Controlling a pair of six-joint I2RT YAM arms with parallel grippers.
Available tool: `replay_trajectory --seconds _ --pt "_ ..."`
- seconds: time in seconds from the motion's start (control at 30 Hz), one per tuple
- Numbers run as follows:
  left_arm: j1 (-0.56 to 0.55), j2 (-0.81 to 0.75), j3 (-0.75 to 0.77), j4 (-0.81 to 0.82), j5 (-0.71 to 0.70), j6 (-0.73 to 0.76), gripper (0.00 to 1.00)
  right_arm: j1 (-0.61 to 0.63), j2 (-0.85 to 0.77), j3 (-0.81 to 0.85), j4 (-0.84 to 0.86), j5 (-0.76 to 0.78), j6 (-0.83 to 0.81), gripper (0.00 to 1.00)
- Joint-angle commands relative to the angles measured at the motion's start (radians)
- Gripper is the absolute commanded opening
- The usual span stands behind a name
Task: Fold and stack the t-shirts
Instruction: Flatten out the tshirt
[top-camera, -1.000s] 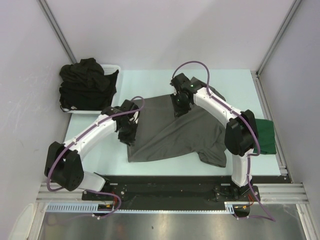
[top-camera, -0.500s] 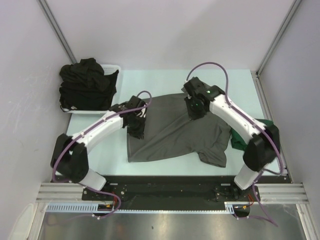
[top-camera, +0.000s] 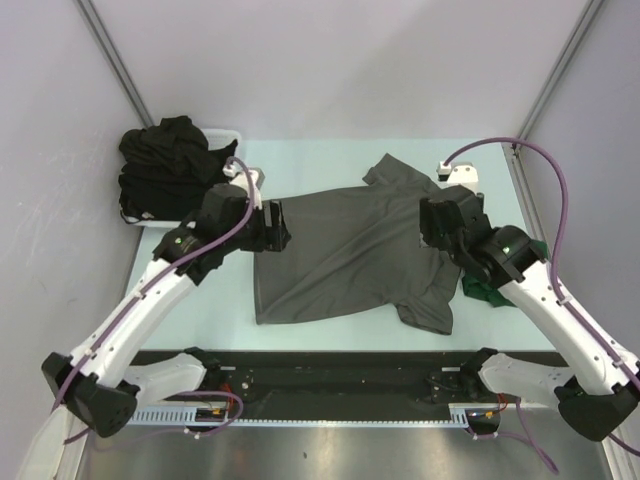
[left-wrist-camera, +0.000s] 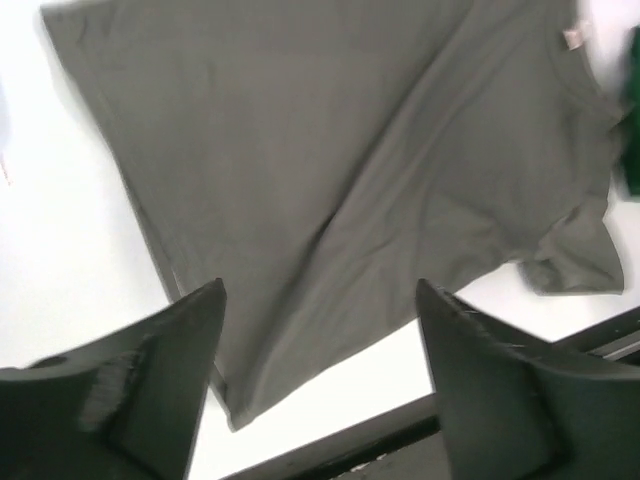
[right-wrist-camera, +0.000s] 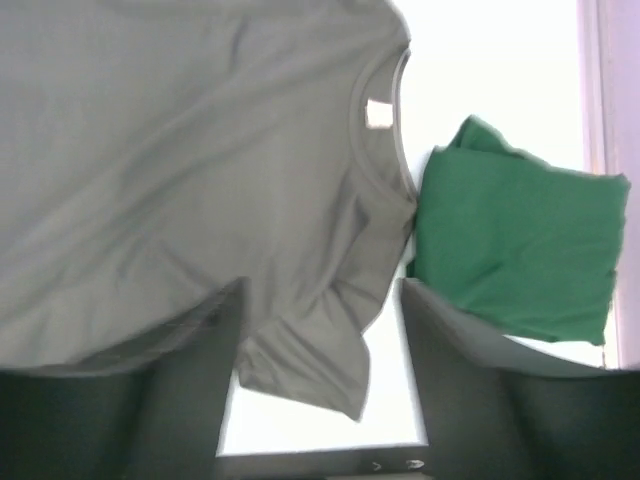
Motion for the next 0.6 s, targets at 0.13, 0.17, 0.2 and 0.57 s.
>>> replay_trajectory --seconds 0.13,0.17,0.2,0.57 --pt "-0.007 -0.104 0.165 0.198 -0.002 0.001 1.00 0.004 0.062 0.055 0.153 0.069 -0.065 0.84" --pt "-0.005 -0.110 0.170 0.209 0.004 -0.010 1.00 0.004 0.055 0.056 0.169 0.063 -0.062 0.85" --pt "-0.005 -0.117 0.170 0.219 0.011 -0.017 1.00 0.004 0.045 0.052 0.187 0.055 -0.059 0.87" --pt "-0.004 -0.330 -0.055 0.664 0.242 -0.205 1.00 -0.003 -0.022 0.033 0.226 -0.120 -0.077 1.00"
